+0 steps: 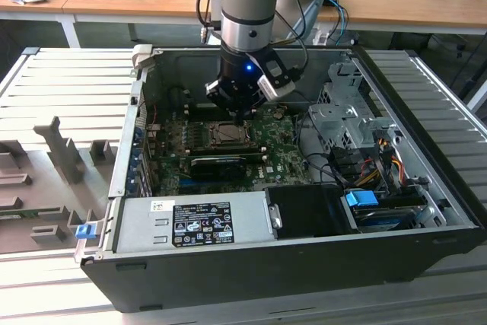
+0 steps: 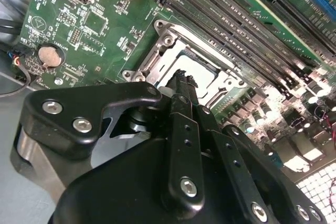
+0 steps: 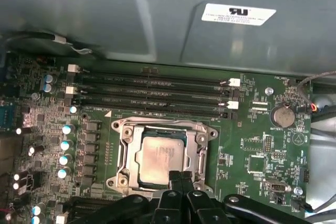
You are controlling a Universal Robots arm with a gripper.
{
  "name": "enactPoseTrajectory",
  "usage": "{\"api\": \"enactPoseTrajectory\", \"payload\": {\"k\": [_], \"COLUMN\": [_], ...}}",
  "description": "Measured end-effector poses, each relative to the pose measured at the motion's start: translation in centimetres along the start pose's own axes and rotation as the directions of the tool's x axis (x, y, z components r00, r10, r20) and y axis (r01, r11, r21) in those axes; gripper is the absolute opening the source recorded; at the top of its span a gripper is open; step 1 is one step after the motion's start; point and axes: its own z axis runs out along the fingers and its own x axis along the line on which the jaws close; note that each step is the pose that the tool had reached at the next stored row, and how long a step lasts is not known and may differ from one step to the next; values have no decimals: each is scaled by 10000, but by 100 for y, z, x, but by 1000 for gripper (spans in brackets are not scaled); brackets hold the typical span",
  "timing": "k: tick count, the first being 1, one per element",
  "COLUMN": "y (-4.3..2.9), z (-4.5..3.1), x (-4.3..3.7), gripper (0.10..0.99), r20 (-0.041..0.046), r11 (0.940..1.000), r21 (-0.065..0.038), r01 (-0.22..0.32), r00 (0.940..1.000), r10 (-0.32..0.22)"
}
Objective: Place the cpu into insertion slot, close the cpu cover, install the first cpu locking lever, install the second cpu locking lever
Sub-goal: 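Install the second cpu locking lever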
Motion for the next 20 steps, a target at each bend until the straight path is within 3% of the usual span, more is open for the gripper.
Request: {"api": "enactPoseTrajectory", "payload": {"k": [13, 17, 20], "y": [-127, -132, -181], "z": [-6, -45, -48], "x": [12, 11, 20], "gripper": [106, 106, 106], "r20": [0, 1, 1], "r11": [10000, 10000, 10000], "r21": [1, 0, 1], "r01": [-2, 0, 0], "r00": [10000, 10000, 10000], "r10": [2, 0, 0]}}
